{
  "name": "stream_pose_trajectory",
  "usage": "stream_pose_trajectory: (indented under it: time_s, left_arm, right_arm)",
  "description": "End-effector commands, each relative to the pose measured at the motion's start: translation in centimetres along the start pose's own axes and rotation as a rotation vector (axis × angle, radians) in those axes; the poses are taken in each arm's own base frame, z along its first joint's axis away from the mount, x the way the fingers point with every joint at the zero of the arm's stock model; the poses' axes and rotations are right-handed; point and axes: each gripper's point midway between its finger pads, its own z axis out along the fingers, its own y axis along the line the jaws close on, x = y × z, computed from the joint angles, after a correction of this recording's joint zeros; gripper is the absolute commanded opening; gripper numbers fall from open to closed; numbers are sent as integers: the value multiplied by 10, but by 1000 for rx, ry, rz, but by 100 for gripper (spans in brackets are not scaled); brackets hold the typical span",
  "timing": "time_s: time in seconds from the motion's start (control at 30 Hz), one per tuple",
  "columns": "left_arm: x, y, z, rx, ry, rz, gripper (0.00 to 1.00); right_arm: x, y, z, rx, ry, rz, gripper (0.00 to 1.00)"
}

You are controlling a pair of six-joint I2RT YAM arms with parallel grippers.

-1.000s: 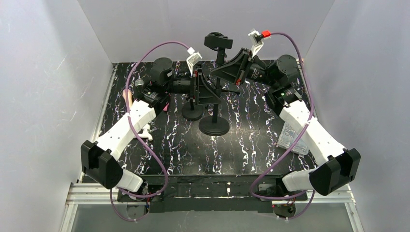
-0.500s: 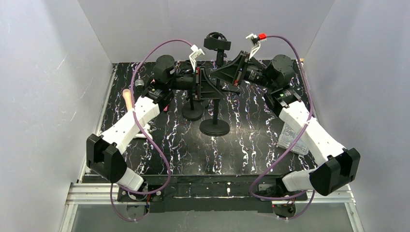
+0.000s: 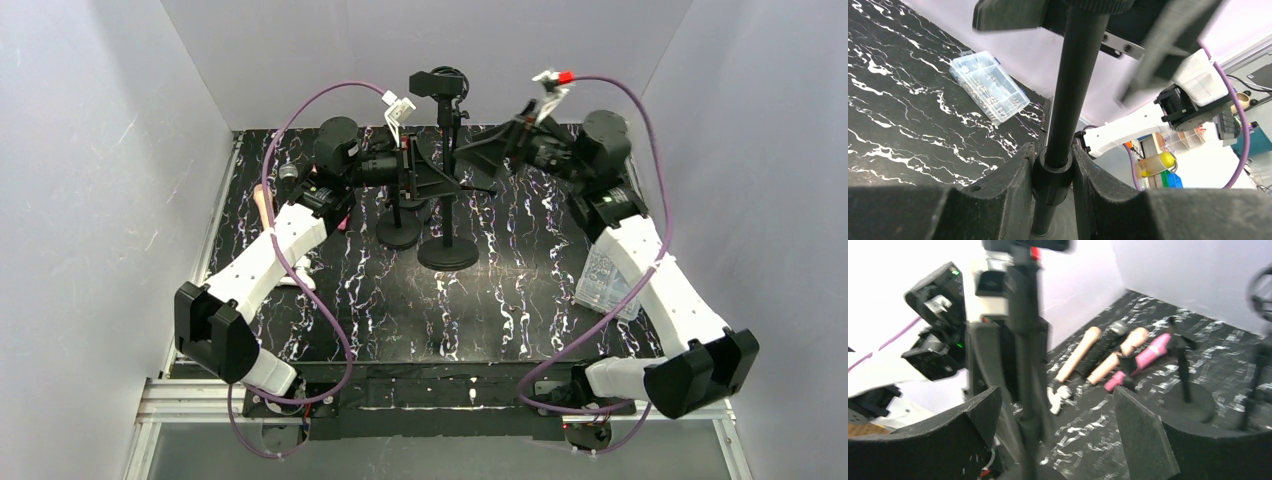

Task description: Remove the microphone from the stand

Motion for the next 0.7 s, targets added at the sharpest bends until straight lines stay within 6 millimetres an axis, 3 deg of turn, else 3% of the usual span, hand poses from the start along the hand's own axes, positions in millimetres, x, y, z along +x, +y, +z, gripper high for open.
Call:
stream_pose_trajectory:
  time_s: [0.0, 0.1, 0.23, 0.3, 0.43, 0.67]
  left_arm:
    - [-27, -33, -18, 4, -91, 109, 0]
    - [-29, -33, -20, 0, -94, 100, 0]
    - [-34, -40, -21, 15, -93, 110, 0]
    - [-36, -43, -21, 24, -92, 114, 0]
    - [-42, -48, -22, 29, -103, 135, 0]
    - [-47, -56, -25, 28, -122, 159, 0]
  right_arm:
    - [-20, 15, -48, -117, -81, -65, 94]
    - [-1, 27, -66, -232, -62, -20, 95]
    - [27, 46, -67, -369, 29, 27, 93]
    - [42, 57, -56, -414, 82, 43, 91]
    - [73, 61, -28, -398, 162, 12, 89]
    - [86, 47, -14, -351, 140, 48, 83]
